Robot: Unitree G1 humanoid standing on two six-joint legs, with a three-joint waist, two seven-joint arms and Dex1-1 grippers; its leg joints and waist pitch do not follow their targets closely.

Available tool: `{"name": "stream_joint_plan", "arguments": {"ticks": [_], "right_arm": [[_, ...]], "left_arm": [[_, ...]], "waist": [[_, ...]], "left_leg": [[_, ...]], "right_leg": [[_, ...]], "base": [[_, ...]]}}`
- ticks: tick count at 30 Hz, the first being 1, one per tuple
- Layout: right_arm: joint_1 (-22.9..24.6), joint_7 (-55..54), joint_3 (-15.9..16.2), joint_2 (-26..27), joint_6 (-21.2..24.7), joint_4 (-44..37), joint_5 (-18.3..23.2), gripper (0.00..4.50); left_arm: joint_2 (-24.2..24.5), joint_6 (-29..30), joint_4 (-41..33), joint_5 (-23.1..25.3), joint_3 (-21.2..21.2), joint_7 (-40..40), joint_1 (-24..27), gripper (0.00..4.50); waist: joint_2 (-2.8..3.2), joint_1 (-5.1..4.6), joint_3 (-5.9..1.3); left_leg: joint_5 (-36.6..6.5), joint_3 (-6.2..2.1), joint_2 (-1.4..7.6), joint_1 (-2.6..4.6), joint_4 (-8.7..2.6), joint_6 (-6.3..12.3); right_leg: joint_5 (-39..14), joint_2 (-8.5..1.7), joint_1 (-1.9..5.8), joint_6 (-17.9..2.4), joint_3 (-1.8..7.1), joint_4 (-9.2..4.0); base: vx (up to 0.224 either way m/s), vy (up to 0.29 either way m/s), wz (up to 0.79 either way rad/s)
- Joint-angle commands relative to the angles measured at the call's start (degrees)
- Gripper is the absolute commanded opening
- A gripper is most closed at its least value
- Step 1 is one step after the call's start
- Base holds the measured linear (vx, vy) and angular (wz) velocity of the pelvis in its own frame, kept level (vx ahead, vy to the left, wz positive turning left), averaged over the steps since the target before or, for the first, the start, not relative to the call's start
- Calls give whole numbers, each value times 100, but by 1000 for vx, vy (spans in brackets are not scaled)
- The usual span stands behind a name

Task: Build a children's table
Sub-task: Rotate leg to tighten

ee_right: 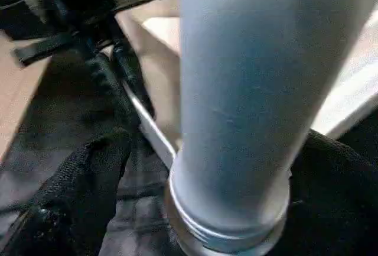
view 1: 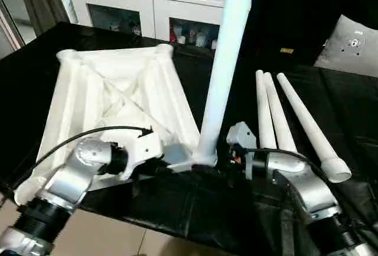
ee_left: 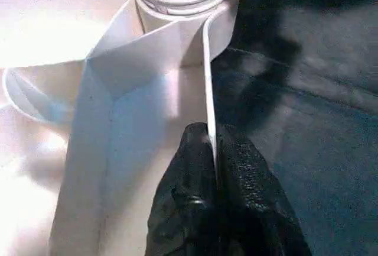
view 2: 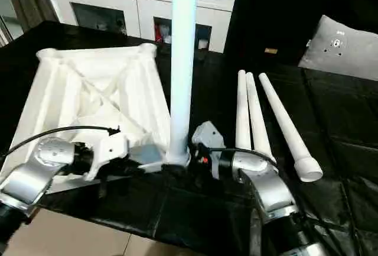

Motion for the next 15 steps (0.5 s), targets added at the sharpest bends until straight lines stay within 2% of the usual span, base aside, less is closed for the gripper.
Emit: {"name": "stream_joint_plan", "arguments": {"ticks": [1, 3, 5, 8, 12, 15], "right_arm": [[-56, 154, -10, -72, -26, -52, 81, 432], [-81, 290, -10, -116, 50, -45, 161, 405], [-103, 404, 44, -176, 50, 7, 152, 405], [-92, 460, 62, -197, 63, 25, 172, 368], [-69, 454, 92, -224, -9, 66, 115, 336], [-39, 425, 84, -220, -14, 52, 118, 315]], "left_arm": [[35, -167, -22, 1, -208, -241, -109, 0], [72, -290, 35, -23, -208, -386, -123, 0], [121, -373, 82, -50, -209, -522, -129, 0], [139, -426, 120, -49, -199, -565, -142, 0], [154, -458, 153, -52, -202, -569, -153, 0], [160, -507, 202, -43, -193, -564, -157, 0]], "waist": [[37, 1, -289], [29, 22, -297], [24, 42, -302], [22, 71, -298], [19, 76, -298], [17, 71, -304]], "left_leg": [[-788, -170, 465, 22, -416, 295], [-710, -167, 468, 28, -415, 302], [-678, -161, 469, 30, -408, 302], [-689, -157, 471, 37, -412, 277], [-725, -161, 466, 35, -413, 238], [-704, -162, 467, 30, -413, 237]], "right_leg": [[-1572, -653, 276, -827, 457, -484], [-1437, -646, 273, -855, 455, -466], [-1375, -648, 275, -871, 455, -456], [-1403, -652, 271, -869, 457, -458], [-1555, -655, 272, -813, 452, -475], [-1457, -648, 277, -827, 451, -463]], "base": [[0, 0, 0], [0, 0, 0], [0, 0, 0], [0, 0, 0], [0, 0, 0], [0, 0, 0]]}}
